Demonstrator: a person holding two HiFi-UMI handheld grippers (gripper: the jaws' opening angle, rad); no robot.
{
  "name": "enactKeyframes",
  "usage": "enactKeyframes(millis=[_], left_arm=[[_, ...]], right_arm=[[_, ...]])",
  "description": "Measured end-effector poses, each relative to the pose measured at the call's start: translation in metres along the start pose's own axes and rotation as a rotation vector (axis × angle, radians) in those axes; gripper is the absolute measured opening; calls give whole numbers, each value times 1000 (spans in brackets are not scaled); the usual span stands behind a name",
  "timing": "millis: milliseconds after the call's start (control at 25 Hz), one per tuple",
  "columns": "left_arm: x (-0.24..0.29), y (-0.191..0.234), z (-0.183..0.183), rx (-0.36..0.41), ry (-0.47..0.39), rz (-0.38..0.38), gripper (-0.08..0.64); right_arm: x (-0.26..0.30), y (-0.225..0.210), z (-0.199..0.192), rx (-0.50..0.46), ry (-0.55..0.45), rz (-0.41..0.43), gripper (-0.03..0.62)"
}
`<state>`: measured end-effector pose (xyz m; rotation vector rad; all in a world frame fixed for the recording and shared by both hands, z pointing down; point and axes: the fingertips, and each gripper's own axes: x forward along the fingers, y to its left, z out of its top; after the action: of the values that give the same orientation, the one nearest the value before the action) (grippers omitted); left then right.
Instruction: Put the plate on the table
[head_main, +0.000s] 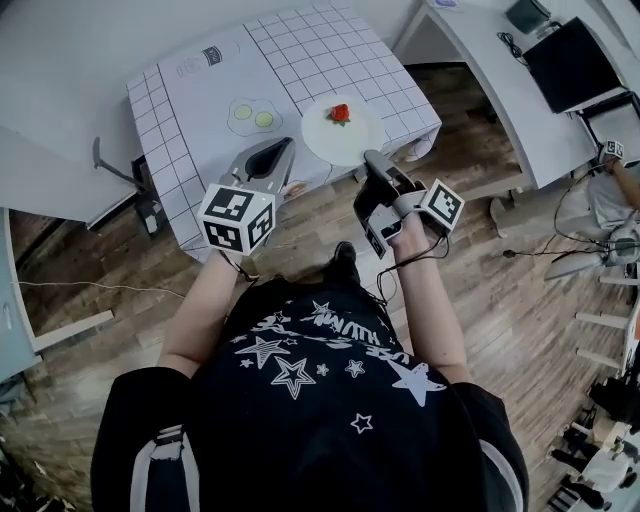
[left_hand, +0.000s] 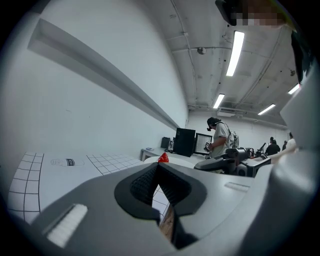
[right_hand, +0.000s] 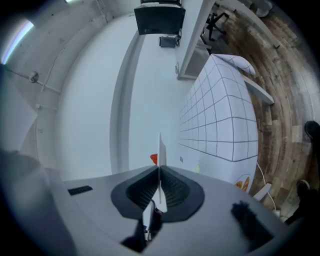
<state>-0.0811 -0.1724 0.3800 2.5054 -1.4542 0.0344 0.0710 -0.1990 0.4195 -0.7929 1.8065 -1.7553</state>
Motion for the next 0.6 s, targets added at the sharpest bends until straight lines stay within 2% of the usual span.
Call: enactKeyframes(millis=[360, 600], left_arm=[[51, 2, 7, -5, 6, 129, 9], [87, -4, 11, 8, 7, 187, 9]], right_arm=[[34, -2, 67, 12, 112, 17, 20], [46, -8, 107, 15, 168, 25, 20]])
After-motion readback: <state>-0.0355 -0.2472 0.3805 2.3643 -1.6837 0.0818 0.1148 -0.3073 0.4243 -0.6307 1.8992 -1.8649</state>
